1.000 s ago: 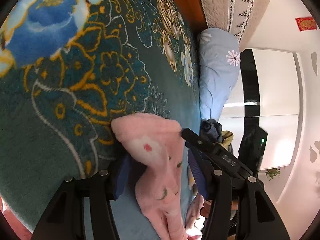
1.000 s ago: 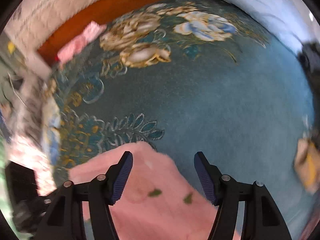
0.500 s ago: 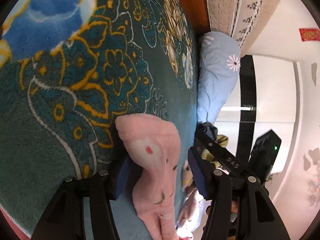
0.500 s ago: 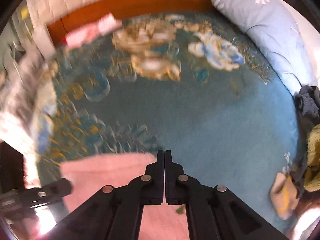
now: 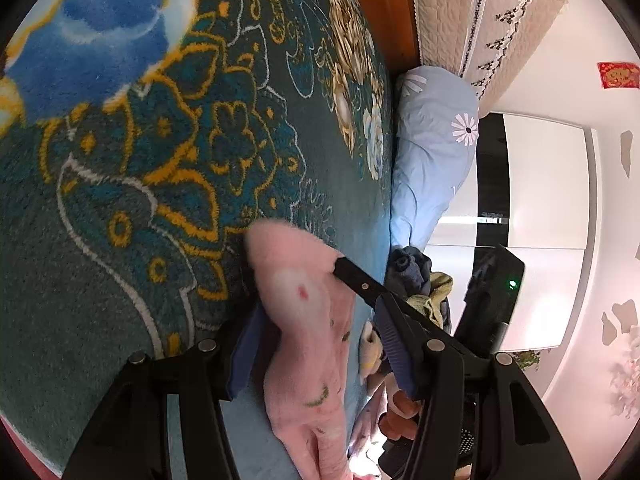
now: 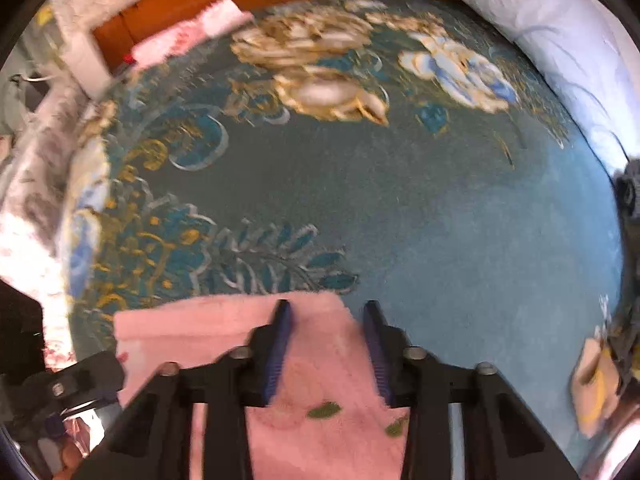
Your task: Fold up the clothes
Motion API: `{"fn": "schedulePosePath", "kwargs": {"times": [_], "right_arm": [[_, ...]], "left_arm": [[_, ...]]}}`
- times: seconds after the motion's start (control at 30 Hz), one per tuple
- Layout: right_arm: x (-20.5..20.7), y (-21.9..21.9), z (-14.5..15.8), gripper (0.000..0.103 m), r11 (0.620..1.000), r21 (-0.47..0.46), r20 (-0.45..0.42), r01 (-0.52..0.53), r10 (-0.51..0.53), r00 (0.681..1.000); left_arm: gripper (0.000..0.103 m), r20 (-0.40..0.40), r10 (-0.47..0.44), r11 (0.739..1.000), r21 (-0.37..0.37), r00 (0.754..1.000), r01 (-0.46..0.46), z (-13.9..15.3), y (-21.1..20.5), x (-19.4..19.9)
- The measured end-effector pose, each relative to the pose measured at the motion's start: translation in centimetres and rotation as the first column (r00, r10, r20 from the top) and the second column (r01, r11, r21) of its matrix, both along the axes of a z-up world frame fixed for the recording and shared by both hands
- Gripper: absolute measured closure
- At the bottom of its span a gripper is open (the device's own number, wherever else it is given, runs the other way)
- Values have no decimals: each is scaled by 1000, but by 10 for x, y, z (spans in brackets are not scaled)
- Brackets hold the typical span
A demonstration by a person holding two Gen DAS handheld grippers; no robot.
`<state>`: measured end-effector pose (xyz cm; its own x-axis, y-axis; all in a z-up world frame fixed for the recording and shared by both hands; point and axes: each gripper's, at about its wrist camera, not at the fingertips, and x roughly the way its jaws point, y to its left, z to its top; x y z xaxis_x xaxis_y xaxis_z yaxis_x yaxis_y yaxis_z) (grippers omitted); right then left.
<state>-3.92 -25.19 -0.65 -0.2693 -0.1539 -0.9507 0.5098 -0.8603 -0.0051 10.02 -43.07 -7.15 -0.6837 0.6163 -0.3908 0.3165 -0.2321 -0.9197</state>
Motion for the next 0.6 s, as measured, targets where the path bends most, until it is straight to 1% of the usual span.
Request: {"fn": "schedulePosePath", "kwargs": {"times": [0.07,0.13,0.2,0.27,0.33,0.4,0.5,0.53,0.6], "right_arm": [[3,2,5,93,1000,-1,-25,6,-6,1000],[6,4,12,95,1000,-7,-54,10,-11,998],[12,11,32,95,997,-73,-92,-3,-4,996],[20,17,51,95,989,-141,-109,-42,27,994],[26,18,62,95,988,-139,-131,-65,47,990],[27,23,68,95,988,-143,-135,-53,33,990],[26,28,69,95,989,-145,-129,-30,11,992],[27,29,68,95,990,-142,-125,-26,8,992],[28,30,66,95,991,-136,-117,-19,3,993]], "left_arm": [[45,-1,-3,1000,-2,1000,3,0,0,-1],[45,-3,-7,1000,-8,1000,7,1,0,-2],[45,-12,-9,1000,-20,1000,9,2,1,-3],[45,-44,-11,1000,-27,999,10,4,3,-6],[45,-67,-20,999,-35,998,18,5,7,-9],[45,-83,-24,999,-43,996,20,5,11,-12],[47,-121,-15,999,-42,993,10,7,16,-14],[48,-131,-9,999,-34,991,4,7,17,-14],[60,-133,2,999,-35,991,-7,5,18,-15]]}}
